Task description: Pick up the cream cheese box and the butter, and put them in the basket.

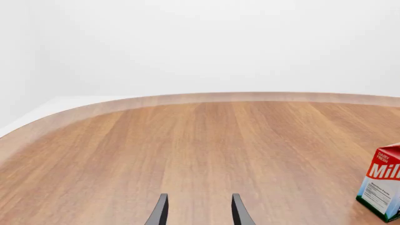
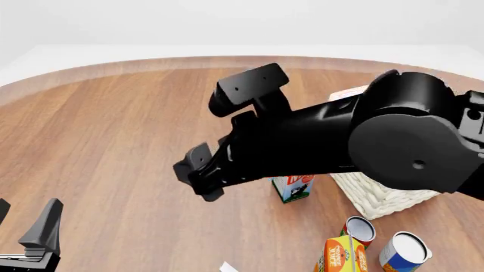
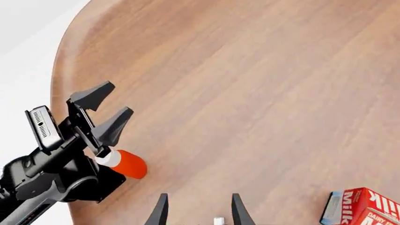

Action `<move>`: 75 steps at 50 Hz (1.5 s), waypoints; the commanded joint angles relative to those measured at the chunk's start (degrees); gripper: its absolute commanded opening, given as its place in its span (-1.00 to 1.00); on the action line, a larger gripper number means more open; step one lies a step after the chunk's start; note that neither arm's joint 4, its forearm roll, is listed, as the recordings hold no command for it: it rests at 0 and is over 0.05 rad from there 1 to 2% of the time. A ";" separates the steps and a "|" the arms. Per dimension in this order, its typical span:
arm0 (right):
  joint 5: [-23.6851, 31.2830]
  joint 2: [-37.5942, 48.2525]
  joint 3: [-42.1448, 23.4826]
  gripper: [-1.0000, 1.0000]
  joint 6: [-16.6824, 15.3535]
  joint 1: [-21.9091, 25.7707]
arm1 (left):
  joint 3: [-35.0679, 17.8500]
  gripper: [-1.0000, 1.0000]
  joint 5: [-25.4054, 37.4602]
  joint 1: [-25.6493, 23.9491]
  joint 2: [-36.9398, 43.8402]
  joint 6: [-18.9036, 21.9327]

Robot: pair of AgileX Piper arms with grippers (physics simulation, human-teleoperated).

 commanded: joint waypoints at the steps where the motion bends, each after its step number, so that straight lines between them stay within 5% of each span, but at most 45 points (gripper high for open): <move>1: -0.66 1.11 0.81 1.00 1.14 2.40 | 0.00 1.00 0.00 0.00 0.00 0.00; 43: 0.79 1.87 6.97 1.00 3.11 -0.01 | 0.00 1.00 0.00 0.00 0.00 0.00; 57: -0.57 3.21 10.01 1.00 6.30 1.29 | 0.00 1.00 0.00 0.00 0.00 0.00; 75: 1.00 3.77 9.92 1.00 4.12 0.15 | 0.00 1.00 0.00 0.00 0.00 0.00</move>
